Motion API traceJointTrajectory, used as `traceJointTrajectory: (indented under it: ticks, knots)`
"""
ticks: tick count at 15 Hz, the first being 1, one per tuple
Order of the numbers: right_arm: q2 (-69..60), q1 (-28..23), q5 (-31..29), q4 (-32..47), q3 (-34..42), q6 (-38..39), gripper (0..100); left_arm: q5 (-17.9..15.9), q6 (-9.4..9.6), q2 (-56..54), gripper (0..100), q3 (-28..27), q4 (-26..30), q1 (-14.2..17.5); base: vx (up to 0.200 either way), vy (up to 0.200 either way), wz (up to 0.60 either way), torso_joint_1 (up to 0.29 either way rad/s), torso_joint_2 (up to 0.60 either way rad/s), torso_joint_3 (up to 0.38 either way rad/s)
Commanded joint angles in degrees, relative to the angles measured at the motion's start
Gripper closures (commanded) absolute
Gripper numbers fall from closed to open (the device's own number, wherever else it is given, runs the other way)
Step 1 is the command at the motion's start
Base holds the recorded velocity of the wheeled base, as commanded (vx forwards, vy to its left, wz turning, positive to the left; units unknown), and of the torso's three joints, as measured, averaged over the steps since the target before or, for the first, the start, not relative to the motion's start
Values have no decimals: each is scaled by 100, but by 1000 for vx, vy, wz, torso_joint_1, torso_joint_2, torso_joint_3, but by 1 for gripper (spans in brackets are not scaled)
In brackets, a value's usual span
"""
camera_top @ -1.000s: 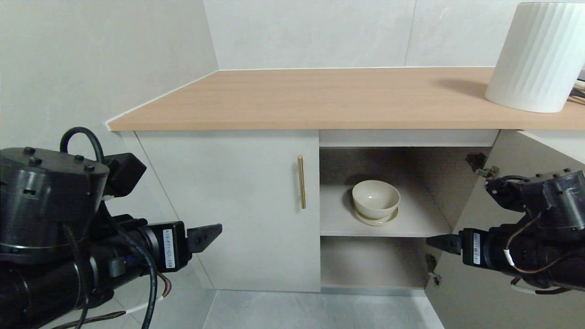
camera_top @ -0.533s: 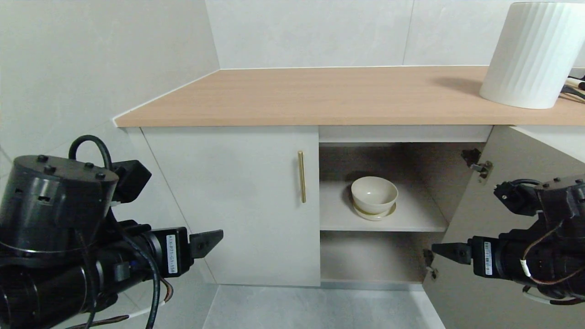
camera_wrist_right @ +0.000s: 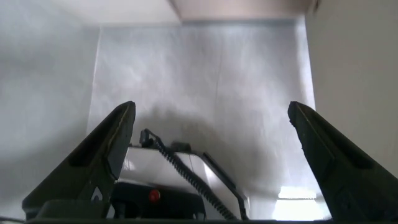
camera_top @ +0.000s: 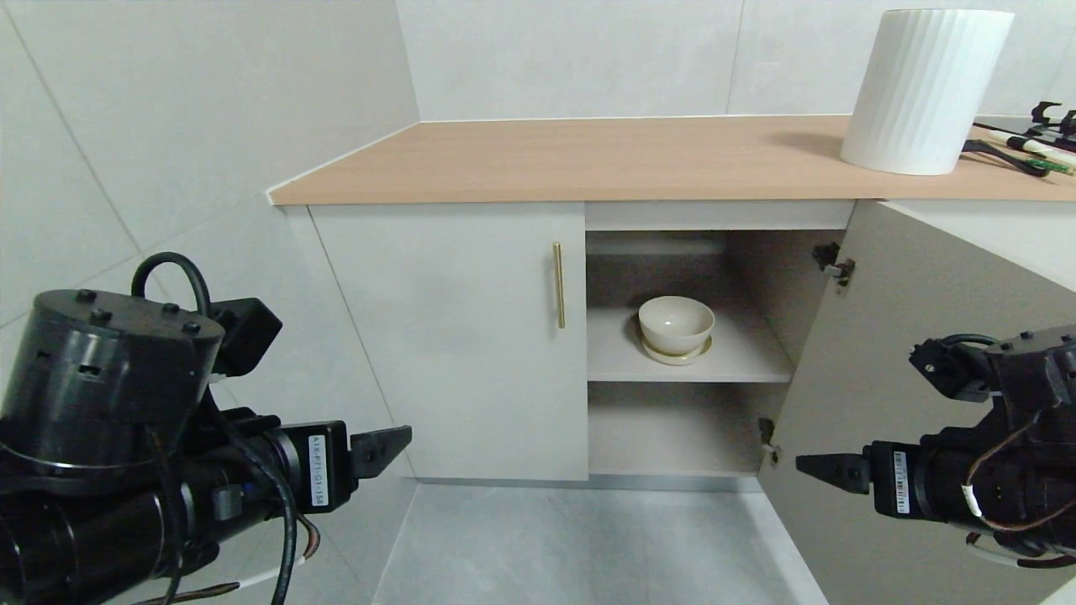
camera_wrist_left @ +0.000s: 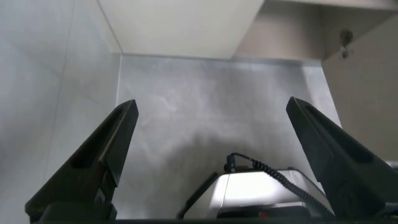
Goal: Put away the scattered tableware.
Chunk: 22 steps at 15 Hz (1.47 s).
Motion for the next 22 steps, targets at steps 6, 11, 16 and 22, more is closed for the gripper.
traceJointTrajectory:
  ticks: [6,11,16,22]
  knots:
    - [13,47,-2,5,-19,10,0,1,7,9,0,22,1,1,-133,0,0,2,2,2]
    - [13,47,-2,5,-10,10,0,-8,16,18,0,48,1,1,0,0,0,0,0,0]
    - [-233,47,-2,84,-1,10,0,-8,34,27,0,48,1,1,0,0,0,0,0,0]
    - [-884,47,24,849,-1,10,0,1,34,18,0,48,1,-8,0,-100,0,0,1,1]
